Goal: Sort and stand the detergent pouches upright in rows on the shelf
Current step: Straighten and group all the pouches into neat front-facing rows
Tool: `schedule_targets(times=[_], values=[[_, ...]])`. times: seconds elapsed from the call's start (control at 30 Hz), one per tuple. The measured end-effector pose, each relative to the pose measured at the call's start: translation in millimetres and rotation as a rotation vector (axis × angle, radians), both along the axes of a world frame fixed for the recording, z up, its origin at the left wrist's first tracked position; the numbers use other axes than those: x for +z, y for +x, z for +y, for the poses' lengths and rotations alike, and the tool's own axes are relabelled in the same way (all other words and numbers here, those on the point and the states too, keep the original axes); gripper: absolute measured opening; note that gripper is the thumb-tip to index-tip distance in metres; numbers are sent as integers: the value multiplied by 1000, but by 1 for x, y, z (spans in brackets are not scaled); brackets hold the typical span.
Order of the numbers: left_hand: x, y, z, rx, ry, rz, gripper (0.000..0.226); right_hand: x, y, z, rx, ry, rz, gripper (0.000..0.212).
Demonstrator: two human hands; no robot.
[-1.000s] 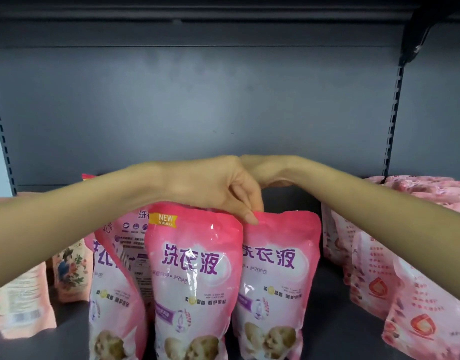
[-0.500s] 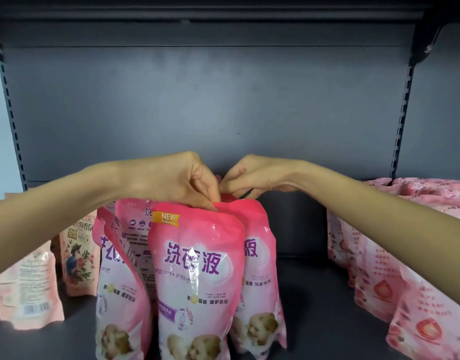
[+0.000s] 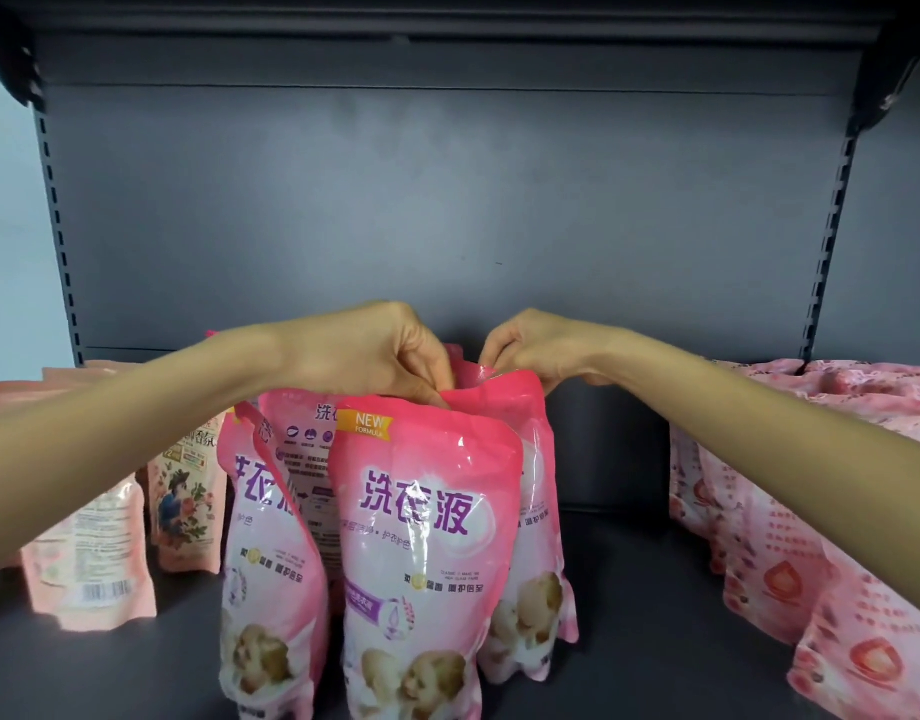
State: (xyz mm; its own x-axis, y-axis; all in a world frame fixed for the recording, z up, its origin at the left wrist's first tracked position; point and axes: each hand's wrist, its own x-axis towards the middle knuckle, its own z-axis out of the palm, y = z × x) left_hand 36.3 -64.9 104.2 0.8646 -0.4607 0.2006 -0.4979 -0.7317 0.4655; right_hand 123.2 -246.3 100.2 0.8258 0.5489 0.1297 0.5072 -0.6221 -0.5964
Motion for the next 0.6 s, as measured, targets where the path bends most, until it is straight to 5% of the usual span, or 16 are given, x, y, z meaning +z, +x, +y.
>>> schedule_targets(times=[0.6], values=[[-1,19,-23,-32,58,-130,5,-4,3,-38,-203,-140,-285,27]])
